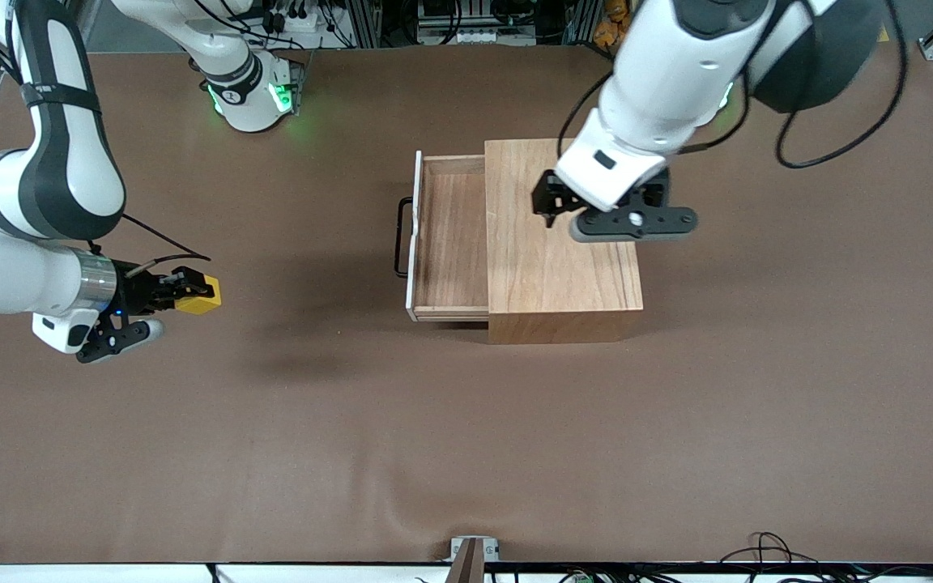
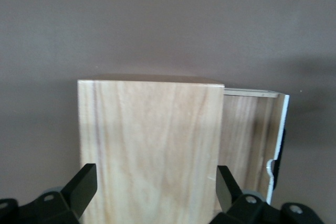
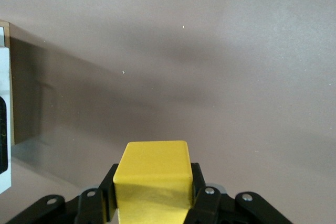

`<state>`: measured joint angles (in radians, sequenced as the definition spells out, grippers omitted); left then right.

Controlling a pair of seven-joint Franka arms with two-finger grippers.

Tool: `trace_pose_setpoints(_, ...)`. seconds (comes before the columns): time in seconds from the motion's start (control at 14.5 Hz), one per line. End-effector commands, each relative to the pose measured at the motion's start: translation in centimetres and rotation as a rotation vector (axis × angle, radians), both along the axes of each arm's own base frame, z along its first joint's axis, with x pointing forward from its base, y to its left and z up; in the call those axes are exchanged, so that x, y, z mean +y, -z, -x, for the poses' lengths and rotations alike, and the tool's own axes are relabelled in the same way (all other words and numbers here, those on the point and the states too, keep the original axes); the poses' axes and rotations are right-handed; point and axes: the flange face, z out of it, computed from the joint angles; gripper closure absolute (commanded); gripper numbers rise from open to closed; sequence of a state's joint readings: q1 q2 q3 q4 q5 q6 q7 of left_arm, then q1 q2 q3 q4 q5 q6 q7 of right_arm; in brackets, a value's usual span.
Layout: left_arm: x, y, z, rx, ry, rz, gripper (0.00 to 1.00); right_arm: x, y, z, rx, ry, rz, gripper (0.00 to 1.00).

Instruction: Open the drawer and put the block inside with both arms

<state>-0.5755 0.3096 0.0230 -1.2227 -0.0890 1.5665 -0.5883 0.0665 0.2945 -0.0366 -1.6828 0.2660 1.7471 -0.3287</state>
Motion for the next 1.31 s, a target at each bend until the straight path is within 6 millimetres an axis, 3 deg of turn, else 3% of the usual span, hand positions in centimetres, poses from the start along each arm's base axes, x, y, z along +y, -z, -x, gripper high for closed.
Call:
trace_pose_setpoints(0.0,4.4,-1.2,-0.7,0.009,0.047,-0.015,0.00,3.8,-2.0,1.4,0.001,0.042,0.040,0.96)
trace_pose_setpoints(0.28,9.5,-1.7,-2.2,-0.013,0.085,-0.082,0.00,9.5,-3.2,2.0,0.002,0.118,0.062,0.94)
trace_pose_setpoints(0.48,14.6,-2.5,-3.2,0.001,0.089,-0.092,0.00,16.7,-4.4,3.1,-0.032,0.164,0.086,0.94)
trace_pose_setpoints(0.76,22.1,-4.4,-3.8,-0.009,0.130,-0.091,0.00,24.5,-4.3,5.4,-0.056,0.205,0.094,0.94)
trace_pose_setpoints(0.97,25.3,-4.7,-3.0,0.003,0.094,-0.102,0.00,29.3,-2.9,7.2,-0.058,0.200,0.100,0.94)
trace_pose_setpoints(1.24,27.0,-4.4,2.0,-0.077,0.081,-0.092,0.00,33.8,-0.6,8.6,-0.097,0.161,0.110,0.94)
